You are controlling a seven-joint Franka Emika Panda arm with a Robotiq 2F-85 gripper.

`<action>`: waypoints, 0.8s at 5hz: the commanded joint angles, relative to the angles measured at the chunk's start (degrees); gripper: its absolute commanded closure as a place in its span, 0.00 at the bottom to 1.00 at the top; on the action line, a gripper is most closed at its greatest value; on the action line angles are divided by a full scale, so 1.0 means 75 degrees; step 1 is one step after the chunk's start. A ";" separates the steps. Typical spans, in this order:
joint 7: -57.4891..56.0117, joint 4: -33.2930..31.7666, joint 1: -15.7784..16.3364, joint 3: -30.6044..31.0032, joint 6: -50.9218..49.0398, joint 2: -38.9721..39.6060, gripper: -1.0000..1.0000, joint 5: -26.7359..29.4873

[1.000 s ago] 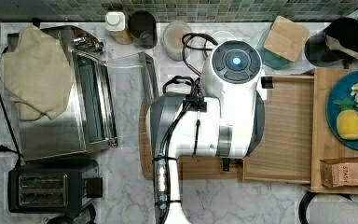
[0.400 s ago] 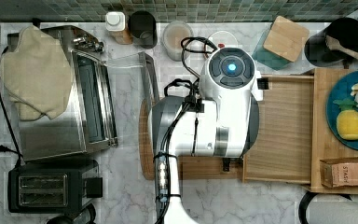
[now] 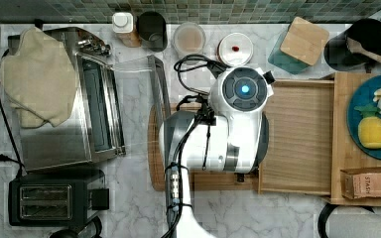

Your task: Close the drawer.

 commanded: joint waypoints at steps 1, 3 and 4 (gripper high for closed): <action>-0.0862 -0.1040 -0.0109 -0.0049 0.0584 0.0402 1.00 0.0035; -0.0626 -0.1524 -0.0115 -0.0136 0.1433 0.0533 1.00 -0.0194; -0.0217 -0.1809 -0.0023 -0.0341 0.2092 0.0467 1.00 -0.0947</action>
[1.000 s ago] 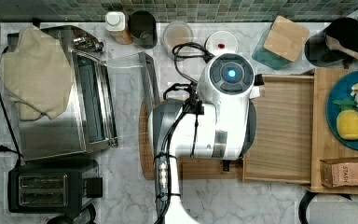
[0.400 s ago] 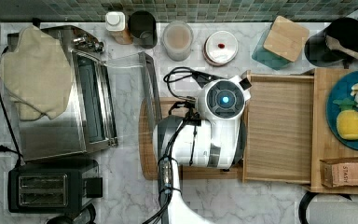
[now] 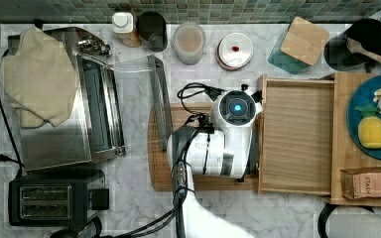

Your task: Close the drawer.

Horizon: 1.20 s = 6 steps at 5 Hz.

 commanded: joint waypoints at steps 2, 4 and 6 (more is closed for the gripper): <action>0.0795 -0.0020 -0.0067 -0.0443 0.0484 0.0152 1.00 -0.1795; 0.0237 -0.0039 -0.0566 -0.0604 0.1252 0.0344 1.00 -0.2029; -0.0793 0.0364 -0.1255 -0.0823 0.1470 0.0765 1.00 -0.1709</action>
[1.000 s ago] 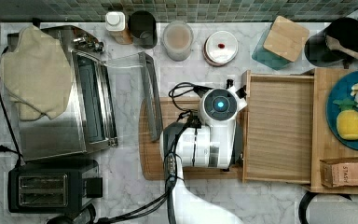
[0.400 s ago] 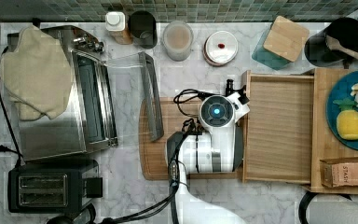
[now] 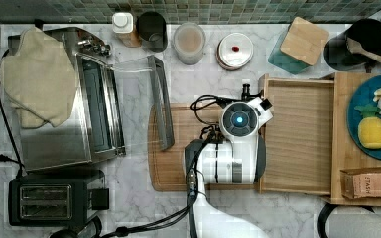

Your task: Close the drawer.

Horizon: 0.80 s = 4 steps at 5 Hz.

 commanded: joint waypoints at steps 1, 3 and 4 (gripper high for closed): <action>-0.1533 0.1230 -0.1222 -0.0954 0.0419 0.0605 1.00 -0.0049; -0.2823 0.2152 -0.1859 -0.1517 0.0084 0.1072 1.00 0.0235; -0.3013 0.2298 -0.2025 -0.1814 0.0202 0.1092 1.00 0.0061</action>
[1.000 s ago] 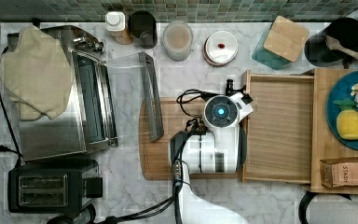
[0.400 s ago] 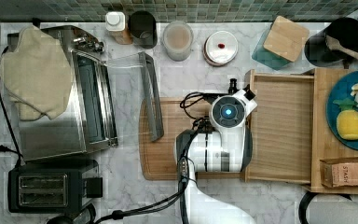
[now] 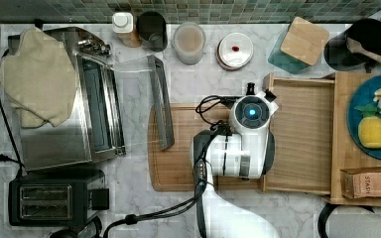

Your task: Close the drawer.

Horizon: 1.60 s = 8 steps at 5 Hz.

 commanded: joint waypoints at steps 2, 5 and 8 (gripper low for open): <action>-0.0772 0.1800 -0.1914 -0.2246 0.0892 0.0705 1.00 -0.1108; -0.2023 0.2794 -0.2026 -0.2304 0.0069 0.1146 1.00 -0.0394; -0.2106 0.2789 -0.1817 -0.2532 0.0084 0.1178 1.00 -0.0259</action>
